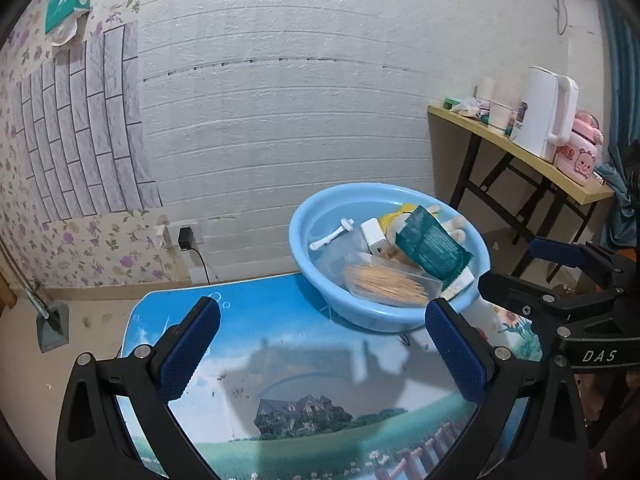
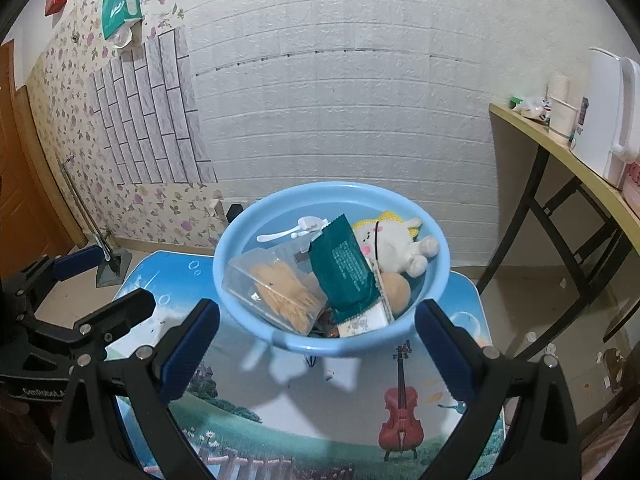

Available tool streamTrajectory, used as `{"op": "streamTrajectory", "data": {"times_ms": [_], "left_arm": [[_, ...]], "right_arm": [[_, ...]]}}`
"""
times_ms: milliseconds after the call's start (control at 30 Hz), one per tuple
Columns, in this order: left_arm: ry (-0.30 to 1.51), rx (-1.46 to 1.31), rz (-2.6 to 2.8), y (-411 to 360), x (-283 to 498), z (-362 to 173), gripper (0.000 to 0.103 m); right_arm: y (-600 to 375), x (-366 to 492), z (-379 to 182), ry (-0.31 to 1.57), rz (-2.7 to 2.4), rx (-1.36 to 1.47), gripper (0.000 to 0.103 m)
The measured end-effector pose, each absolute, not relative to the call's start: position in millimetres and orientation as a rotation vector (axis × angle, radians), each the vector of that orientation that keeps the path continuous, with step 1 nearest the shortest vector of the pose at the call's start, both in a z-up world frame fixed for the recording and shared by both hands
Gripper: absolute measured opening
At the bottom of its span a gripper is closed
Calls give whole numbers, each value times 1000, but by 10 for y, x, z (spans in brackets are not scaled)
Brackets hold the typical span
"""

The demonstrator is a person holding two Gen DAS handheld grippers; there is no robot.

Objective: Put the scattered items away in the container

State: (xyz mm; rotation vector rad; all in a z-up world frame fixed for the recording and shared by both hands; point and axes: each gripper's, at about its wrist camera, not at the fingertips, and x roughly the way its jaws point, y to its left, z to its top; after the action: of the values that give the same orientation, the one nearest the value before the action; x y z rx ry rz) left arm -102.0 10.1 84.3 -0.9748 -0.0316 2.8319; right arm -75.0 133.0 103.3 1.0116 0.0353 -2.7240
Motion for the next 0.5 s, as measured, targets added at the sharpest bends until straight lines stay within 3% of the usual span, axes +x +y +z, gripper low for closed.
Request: {"op": "streamTrajectory", "data": {"times_ms": [500], "left_arm": [[-67, -961, 2851, 23, -588, 829, 103]], "right_arm": [[1222, -371, 1052, 75, -2720, 974, 100]]}}
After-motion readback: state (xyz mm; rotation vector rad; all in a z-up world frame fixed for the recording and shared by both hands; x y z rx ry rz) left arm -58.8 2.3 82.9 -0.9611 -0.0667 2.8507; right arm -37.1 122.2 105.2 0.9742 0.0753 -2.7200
